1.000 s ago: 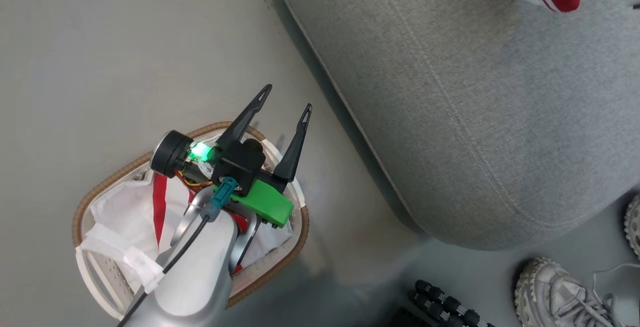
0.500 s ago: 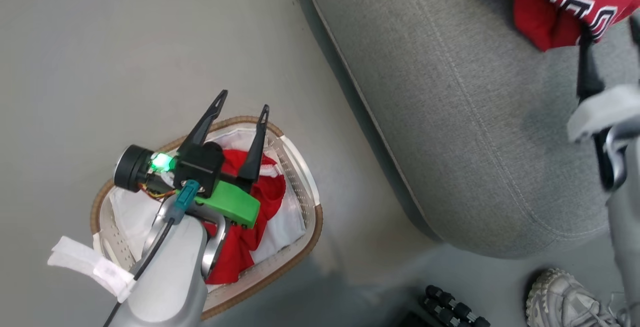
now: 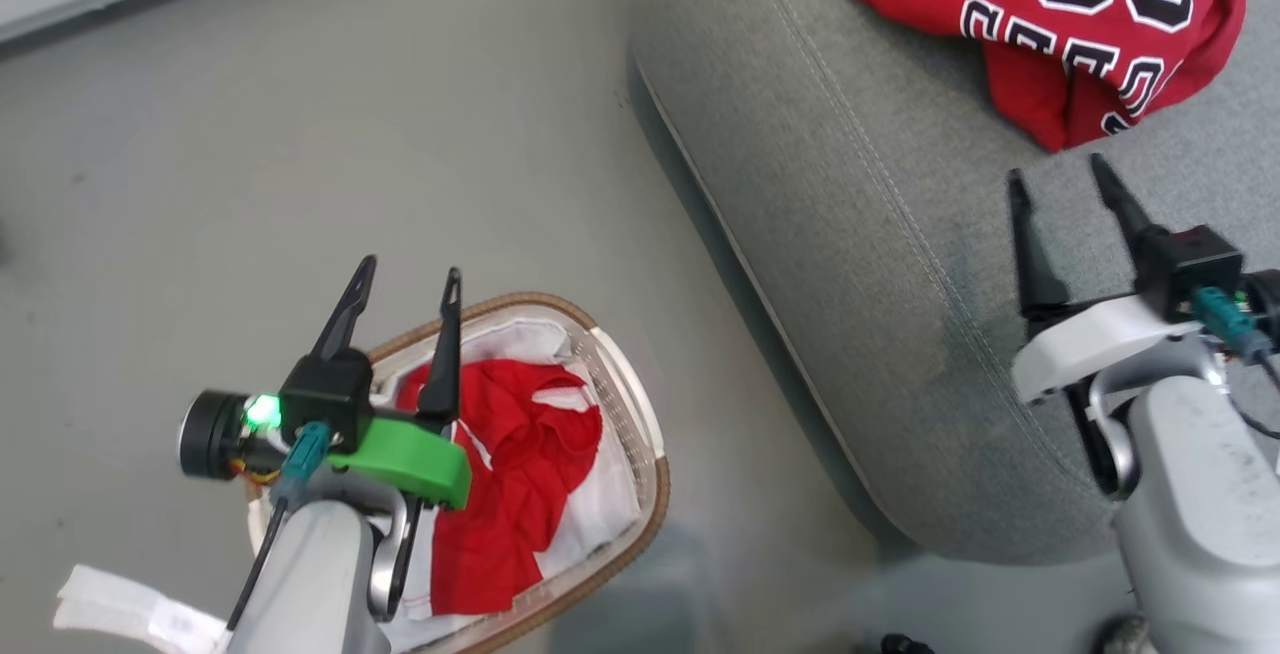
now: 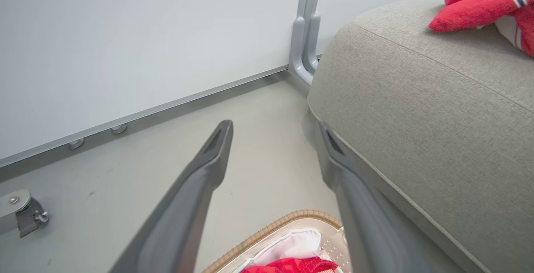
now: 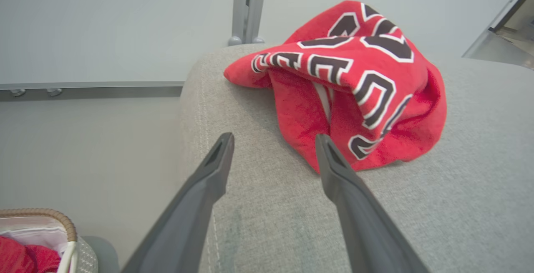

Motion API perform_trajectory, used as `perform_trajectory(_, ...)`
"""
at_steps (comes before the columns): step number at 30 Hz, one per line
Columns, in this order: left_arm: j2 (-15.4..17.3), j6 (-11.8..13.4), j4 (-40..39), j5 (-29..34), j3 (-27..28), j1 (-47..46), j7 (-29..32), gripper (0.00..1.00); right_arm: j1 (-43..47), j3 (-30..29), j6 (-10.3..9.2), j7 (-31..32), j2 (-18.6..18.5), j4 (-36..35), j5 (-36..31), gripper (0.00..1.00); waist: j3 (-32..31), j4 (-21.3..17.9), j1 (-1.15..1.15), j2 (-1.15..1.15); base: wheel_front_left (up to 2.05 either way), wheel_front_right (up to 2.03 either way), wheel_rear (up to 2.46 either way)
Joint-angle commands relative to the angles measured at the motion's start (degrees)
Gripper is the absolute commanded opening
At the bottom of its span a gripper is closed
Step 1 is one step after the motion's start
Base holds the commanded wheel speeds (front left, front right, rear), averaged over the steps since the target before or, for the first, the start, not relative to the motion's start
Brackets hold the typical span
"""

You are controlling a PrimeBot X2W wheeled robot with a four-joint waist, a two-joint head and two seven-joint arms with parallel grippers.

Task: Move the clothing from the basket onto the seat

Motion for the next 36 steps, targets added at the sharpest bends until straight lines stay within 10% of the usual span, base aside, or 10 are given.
perform_trajectory(1,-0.3,0.4,-0.1,-0.7,0.9,1.8,0.1,1.0,1.3,1.4,-0.08,-0.3,0.3,-0.9,-0.2,1.0,-4.0,3.2,0.0,0.0,0.0,0.0,0.0)
perform_trajectory(36,-1.4,4.0,1.1,-6.8,11.5,22.0,0.0,1.0,20.5,5.5,-0.08,-0.3,6.4,-0.8,3.0,1.0,-23.5,16.4,0.0,0.0,0.0,0.0,0.0)
